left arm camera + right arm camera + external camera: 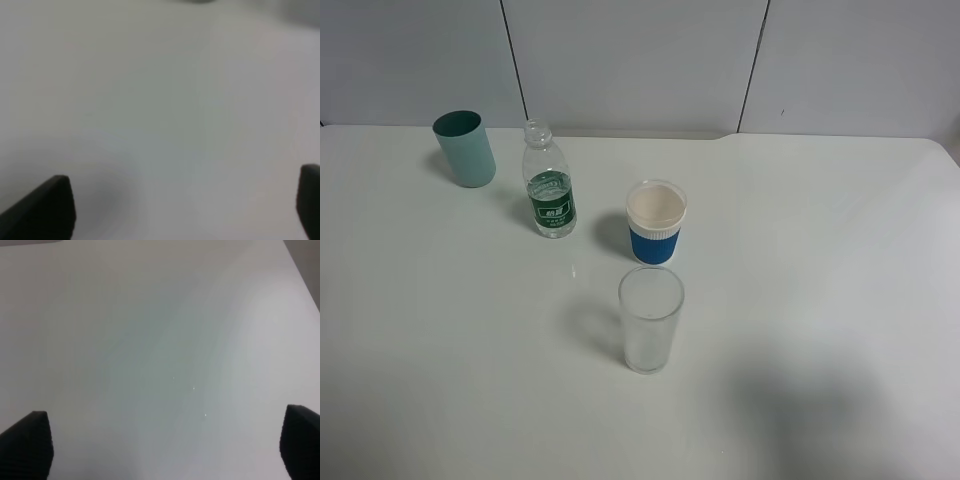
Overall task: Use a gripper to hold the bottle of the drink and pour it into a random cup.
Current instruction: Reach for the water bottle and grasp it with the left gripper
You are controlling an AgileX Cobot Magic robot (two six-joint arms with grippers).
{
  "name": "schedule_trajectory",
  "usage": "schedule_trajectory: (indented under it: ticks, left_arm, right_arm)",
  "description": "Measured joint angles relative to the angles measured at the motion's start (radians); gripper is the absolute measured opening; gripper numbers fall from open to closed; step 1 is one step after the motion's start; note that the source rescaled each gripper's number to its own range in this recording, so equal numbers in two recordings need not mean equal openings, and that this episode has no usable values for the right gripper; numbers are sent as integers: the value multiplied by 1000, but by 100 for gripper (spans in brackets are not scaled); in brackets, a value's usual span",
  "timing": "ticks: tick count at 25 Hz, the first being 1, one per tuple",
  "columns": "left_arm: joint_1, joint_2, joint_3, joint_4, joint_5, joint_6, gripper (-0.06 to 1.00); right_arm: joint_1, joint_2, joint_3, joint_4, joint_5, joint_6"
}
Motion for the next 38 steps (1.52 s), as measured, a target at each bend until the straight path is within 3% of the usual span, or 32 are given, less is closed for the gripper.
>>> schedule_trajectory:
  ticks: [7,16,22,38]
  left_arm:
    - [-13,69,0,0,-27,51,78]
    - [-167,208,-1,0,-116,198,78]
    - [-246,341,-1,0,-245,221,78]
    - [-367,572,-2,1,-557,221,78]
  right_arm:
    - [0,0,0,0,0,0]
    - [0,0,0,0,0,0]
    - [0,0,0,0,0,0]
    - [0,0,0,0,0,0]
